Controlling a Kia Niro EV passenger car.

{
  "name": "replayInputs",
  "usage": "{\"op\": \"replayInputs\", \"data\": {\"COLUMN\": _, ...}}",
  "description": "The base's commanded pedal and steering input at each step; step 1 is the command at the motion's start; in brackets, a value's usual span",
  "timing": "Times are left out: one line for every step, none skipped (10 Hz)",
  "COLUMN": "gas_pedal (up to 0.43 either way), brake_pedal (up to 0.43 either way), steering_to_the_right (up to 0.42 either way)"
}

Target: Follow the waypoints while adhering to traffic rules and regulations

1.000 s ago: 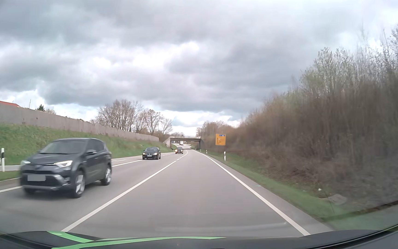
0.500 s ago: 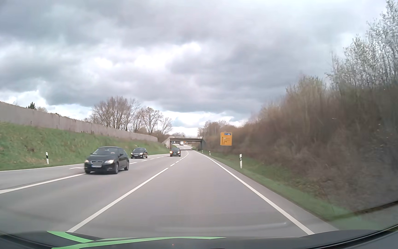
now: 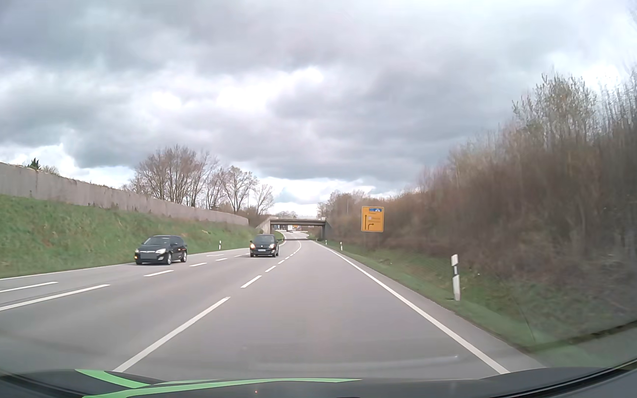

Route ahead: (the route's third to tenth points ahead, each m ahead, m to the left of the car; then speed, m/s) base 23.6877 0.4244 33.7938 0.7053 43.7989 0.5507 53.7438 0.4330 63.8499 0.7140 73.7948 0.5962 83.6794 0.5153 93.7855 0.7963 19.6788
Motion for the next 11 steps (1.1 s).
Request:
{"op": "replayInputs", "data": {"gas_pedal": 0.118, "brake_pedal": 0.000, "steering_to_the_right": 0.000}}
{"op": "replayInputs", "data": {"gas_pedal": 0.130, "brake_pedal": 0.000, "steering_to_the_right": 0.000}}
{"op": "replayInputs", "data": {"gas_pedal": 0.130, "brake_pedal": 0.000, "steering_to_the_right": 0.000}}
{"op": "replayInputs", "data": {"gas_pedal": 0.130, "brake_pedal": 0.000, "steering_to_the_right": 0.000}}
{"op": "replayInputs", "data": {"gas_pedal": 0.130, "brake_pedal": 0.000, "steering_to_the_right": 0.000}}
{"op": "replayInputs", "data": {"gas_pedal": 0.130, "brake_pedal": 0.000, "steering_to_the_right": 0.000}}
{"op": "replayInputs", "data": {"gas_pedal": 0.130, "brake_pedal": 0.000, "steering_to_the_right": 0.000}}
{"op": "replayInputs", "data": {"gas_pedal": 0.130, "brake_pedal": 0.000, "steering_to_the_right": 0.000}}
{"op": "replayInputs", "data": {"gas_pedal": 0.130, "brake_pedal": 0.000, "steering_to_the_right": 0.000}}
{"op": "replayInputs", "data": {"gas_pedal": 0.130, "brake_pedal": 0.000, "steering_to_the_right": 0.000}}
{"op": "replayInputs", "data": {"gas_pedal": 0.130, "brake_pedal": 0.000, "steering_to_the_right": 0.000}}
